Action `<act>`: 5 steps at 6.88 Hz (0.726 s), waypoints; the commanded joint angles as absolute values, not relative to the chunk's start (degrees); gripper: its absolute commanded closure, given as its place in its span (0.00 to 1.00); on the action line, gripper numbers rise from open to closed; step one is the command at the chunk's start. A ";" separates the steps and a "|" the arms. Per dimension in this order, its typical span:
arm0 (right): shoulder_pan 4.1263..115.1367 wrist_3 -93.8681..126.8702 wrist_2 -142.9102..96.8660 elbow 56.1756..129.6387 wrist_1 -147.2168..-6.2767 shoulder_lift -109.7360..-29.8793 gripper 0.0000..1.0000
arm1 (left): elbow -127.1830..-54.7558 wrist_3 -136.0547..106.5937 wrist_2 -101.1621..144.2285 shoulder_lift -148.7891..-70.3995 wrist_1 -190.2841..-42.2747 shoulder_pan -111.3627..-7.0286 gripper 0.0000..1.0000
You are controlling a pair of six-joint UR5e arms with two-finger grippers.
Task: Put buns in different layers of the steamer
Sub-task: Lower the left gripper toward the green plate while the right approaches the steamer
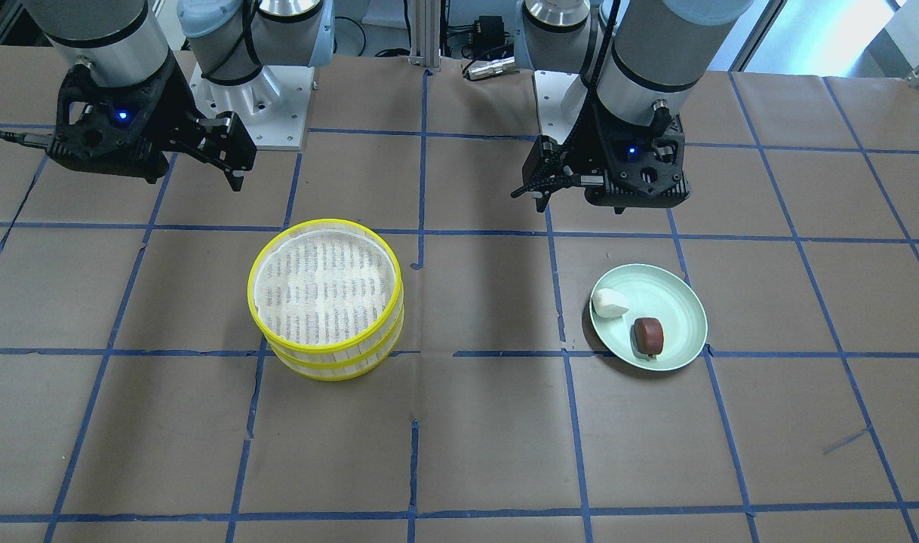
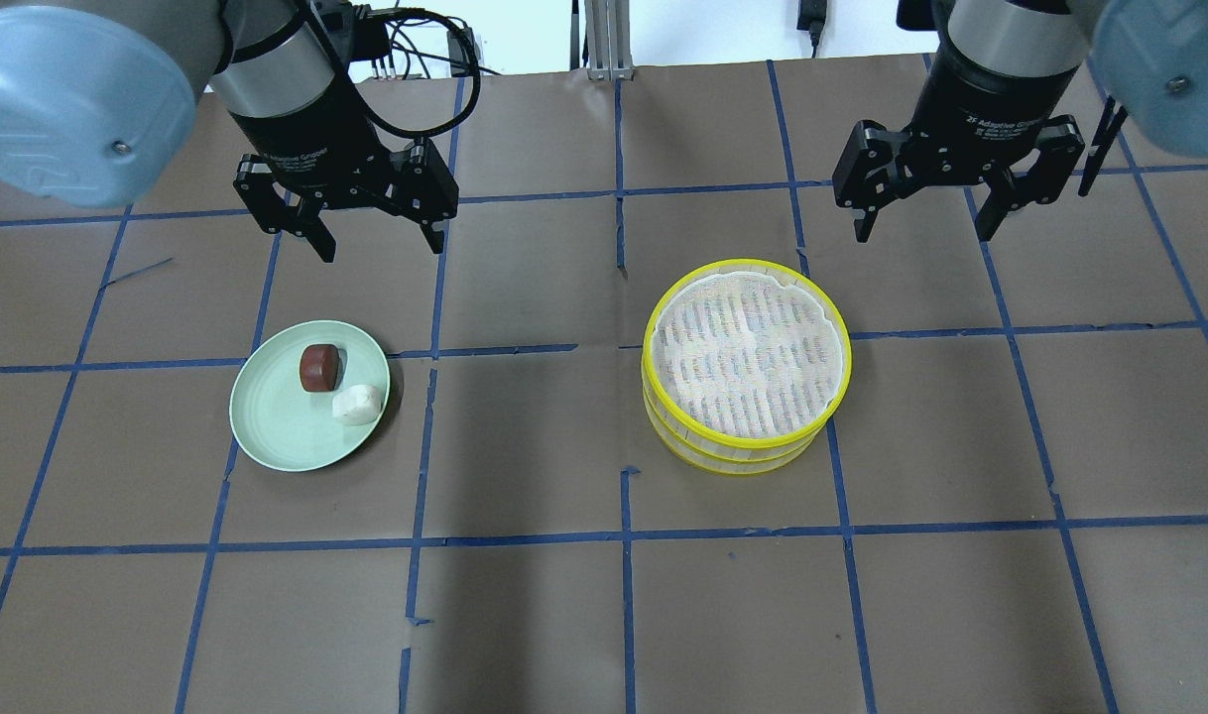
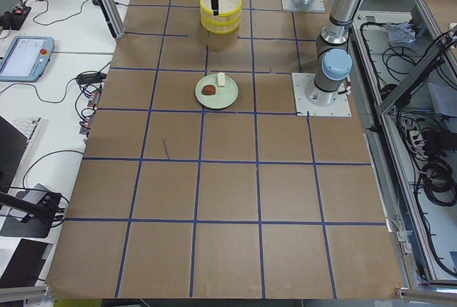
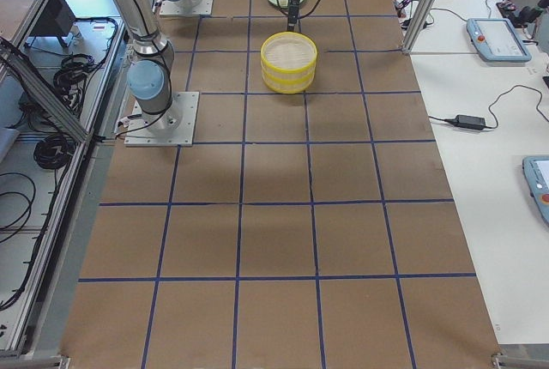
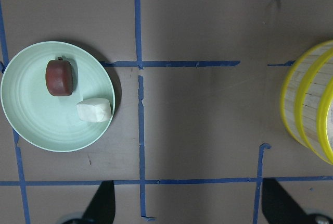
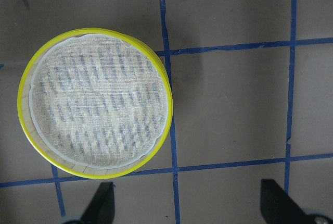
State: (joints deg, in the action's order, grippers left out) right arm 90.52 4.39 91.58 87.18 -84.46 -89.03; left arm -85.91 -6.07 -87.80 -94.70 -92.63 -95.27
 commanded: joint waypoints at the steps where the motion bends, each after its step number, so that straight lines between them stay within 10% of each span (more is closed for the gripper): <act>1: 90.53 4.39 91.58 87.19 -84.46 -89.03 0.00 | -86.04 -6.06 -87.63 -94.48 -92.72 -95.27 0.00; 5: 90.53 4.39 91.58 88.23 -84.55 -88.95 0.00 | -93.73 -1.17 -89.98 -95.18 -88.28 -90.03 0.01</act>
State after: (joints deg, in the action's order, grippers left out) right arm 90.53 4.40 91.58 87.58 -84.52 -88.97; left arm -89.56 -3.73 -88.54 -94.76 -91.24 -92.90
